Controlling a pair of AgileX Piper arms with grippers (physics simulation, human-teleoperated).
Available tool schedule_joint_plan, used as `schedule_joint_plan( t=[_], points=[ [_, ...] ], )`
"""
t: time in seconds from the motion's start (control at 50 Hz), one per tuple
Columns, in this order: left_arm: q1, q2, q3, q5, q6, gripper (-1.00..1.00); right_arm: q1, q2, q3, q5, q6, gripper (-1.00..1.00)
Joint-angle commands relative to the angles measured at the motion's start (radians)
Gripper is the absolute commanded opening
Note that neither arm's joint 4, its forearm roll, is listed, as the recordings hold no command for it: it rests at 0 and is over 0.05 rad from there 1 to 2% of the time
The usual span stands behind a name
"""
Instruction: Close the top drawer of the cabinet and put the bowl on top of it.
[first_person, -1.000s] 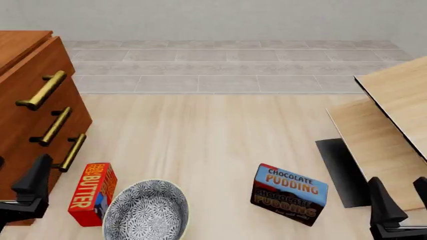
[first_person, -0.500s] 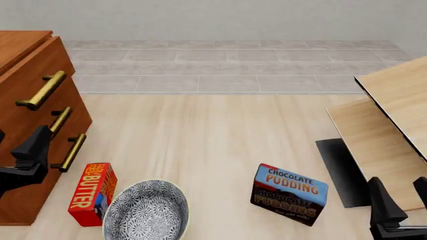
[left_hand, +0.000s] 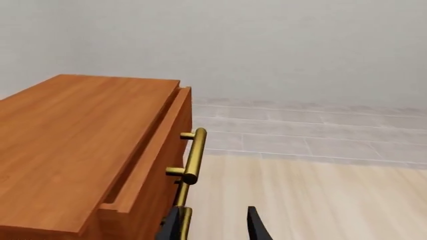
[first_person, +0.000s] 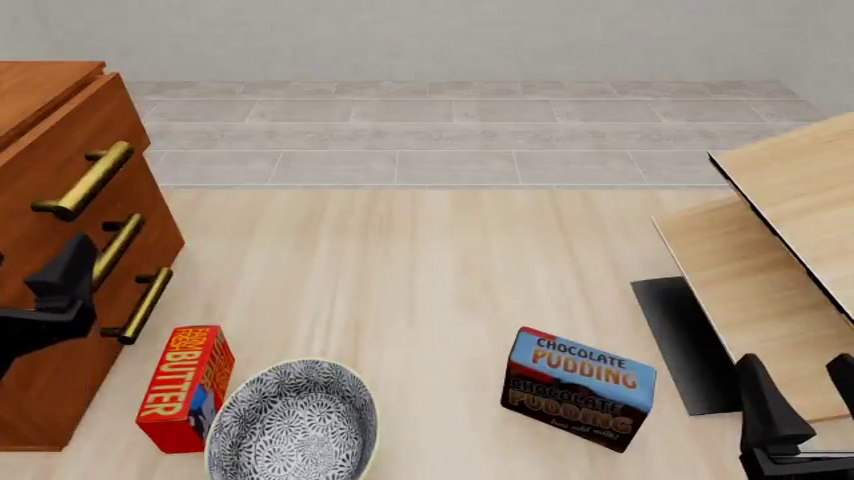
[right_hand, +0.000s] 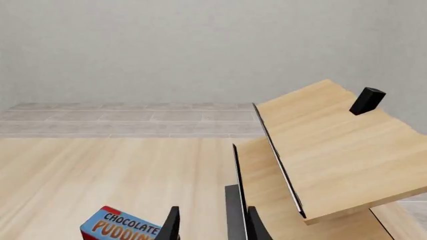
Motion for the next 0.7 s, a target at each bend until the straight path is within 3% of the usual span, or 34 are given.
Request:
schedule_joint_plan(
  t=[0.02, 0.7],
  points=[
    [0.032, 0.035, 0.002, -0.03, -0.021, 1.0, 0.0, -0.013, -0.001, 0.012, 0.0, 1.0],
    [0.118, 0.049, 0.021, -0.06, -0.054, 1.0, 0.0, -0.013, -0.001, 0.012, -0.001, 1.0]
  ],
)
